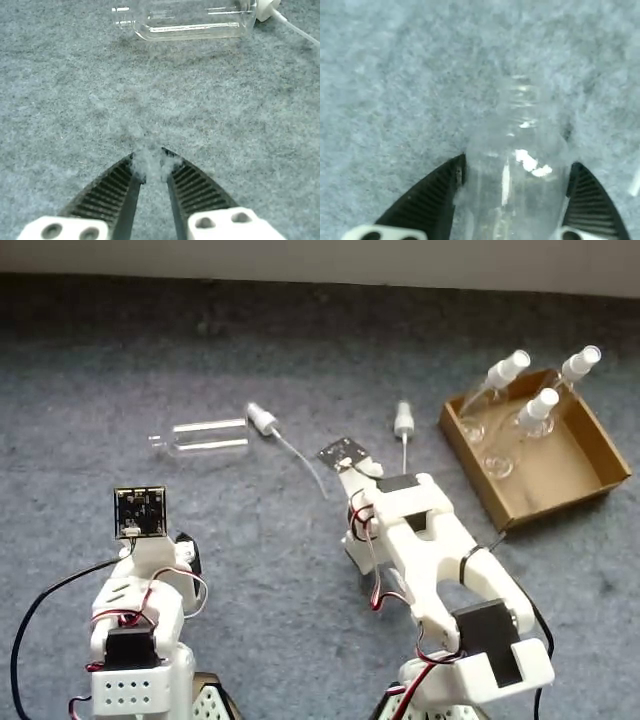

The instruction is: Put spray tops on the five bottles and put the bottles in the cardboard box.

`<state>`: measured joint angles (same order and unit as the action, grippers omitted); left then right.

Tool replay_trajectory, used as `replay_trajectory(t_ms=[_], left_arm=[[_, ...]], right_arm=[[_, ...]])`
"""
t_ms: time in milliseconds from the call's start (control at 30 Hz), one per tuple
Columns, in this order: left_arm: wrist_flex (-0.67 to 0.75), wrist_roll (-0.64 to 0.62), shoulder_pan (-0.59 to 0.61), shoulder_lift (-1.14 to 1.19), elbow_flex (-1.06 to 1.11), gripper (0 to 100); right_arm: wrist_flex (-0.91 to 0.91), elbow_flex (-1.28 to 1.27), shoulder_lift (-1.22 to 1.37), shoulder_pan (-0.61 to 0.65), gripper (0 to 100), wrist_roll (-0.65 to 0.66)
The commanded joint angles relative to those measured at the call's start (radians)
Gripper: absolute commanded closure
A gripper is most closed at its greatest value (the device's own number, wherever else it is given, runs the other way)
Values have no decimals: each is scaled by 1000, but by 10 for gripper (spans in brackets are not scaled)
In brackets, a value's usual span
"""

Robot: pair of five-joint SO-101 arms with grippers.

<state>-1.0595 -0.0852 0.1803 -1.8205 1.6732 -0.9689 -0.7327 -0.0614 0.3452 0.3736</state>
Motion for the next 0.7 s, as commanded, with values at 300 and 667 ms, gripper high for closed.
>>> replay_trajectory(t_ms=[300, 667], left_arm=[[-2, 8, 4, -4, 21, 995], [-2, 8, 4, -4, 21, 995]], right_arm=[[15, 36, -13, -2, 682, 6], [15, 47, -13, 8, 684, 6]])
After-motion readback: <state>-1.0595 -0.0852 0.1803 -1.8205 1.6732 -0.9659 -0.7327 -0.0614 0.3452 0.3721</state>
